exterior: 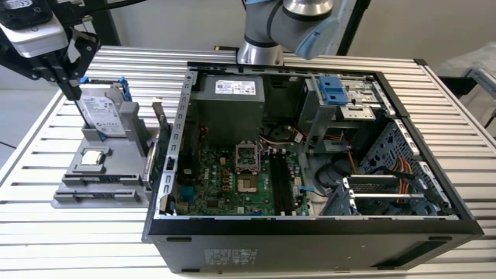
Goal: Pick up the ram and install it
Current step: 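Pick up the ram and move it above insertion slot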
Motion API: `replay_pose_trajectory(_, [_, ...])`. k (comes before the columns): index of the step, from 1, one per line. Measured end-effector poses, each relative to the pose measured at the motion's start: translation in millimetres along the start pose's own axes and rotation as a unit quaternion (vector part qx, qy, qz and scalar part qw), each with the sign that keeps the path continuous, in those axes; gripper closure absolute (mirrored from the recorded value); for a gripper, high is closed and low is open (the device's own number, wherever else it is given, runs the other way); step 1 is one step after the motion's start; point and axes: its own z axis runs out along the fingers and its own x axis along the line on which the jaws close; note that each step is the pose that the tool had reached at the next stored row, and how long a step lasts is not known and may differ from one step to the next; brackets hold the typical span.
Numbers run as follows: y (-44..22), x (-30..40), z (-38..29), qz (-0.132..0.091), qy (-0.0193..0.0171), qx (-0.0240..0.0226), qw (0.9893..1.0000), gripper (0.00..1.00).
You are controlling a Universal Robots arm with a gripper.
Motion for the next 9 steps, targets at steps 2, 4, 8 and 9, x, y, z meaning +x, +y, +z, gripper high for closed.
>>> replay_pose_trajectory(2, [0.0, 0.0, 0.0, -0.004, 0.0002, -0.0001, 1.0000, 1.00])
replay_pose_trajectory(4, [0.1, 0.0, 0.0, -0.010, 0.0006, -0.0002, 0.9999, 1.00])
replay_pose_trajectory(8, [0.2, 0.0, 0.0, -0.037, 0.0020, -0.0007, 0.9993, 1.00])
replay_pose_trajectory(9, [0.2, 0.0, 0.0, -0.046, 0.0025, -0.0009, 0.9989, 1.00])
